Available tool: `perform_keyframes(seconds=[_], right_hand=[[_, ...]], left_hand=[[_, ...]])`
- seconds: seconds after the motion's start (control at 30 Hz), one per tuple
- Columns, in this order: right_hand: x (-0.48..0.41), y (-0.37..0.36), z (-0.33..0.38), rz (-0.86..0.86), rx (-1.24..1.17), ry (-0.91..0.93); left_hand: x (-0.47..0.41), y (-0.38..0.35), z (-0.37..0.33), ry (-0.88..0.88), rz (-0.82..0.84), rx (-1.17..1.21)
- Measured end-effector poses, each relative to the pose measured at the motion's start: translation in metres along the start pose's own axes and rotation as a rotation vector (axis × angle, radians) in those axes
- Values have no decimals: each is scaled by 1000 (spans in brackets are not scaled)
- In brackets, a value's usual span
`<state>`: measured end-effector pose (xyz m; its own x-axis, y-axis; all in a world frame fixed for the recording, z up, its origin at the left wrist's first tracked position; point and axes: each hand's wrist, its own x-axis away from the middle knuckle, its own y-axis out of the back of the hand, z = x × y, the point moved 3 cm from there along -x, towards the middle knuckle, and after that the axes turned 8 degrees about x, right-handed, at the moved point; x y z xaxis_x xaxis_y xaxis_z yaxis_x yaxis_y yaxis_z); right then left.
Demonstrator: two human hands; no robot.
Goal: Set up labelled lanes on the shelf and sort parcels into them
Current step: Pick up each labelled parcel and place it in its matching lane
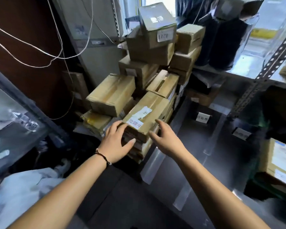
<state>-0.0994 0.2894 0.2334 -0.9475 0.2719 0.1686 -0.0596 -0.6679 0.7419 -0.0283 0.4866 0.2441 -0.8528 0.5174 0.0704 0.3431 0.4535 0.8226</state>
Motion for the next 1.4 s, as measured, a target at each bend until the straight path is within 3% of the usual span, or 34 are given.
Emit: perform_keyframes(seconds=[0.2,0.33,0.5,0.63,0.8,0.97,1.13,1.4], right_hand=[[-38,-24,0,-92,-455,-291],[-53,-37,-11,-21,-770,-473],[-62,-42,-26,-9,-930,-485],[-54,-42,-29,-40,-1073,-469],[-33,-25,-22,-180,-1112,-414],[7,-18,-16,-371,-1089,-425],[70,-29,5,-535,-1065,-441],[163,-42,28,-699,-1009,-479]], left_hand=[[-32,9,28,73,104,293],[-55,0,40,125,187,421],[-64,-13,57,164,199,660],[-66,-14,65,157,184,700],[-71,-12,69,103,227,731],[-66,-2,47,-87,292,686],[-43,-8,31,-48,572,983],[17,-25,14,-122,784,923]])
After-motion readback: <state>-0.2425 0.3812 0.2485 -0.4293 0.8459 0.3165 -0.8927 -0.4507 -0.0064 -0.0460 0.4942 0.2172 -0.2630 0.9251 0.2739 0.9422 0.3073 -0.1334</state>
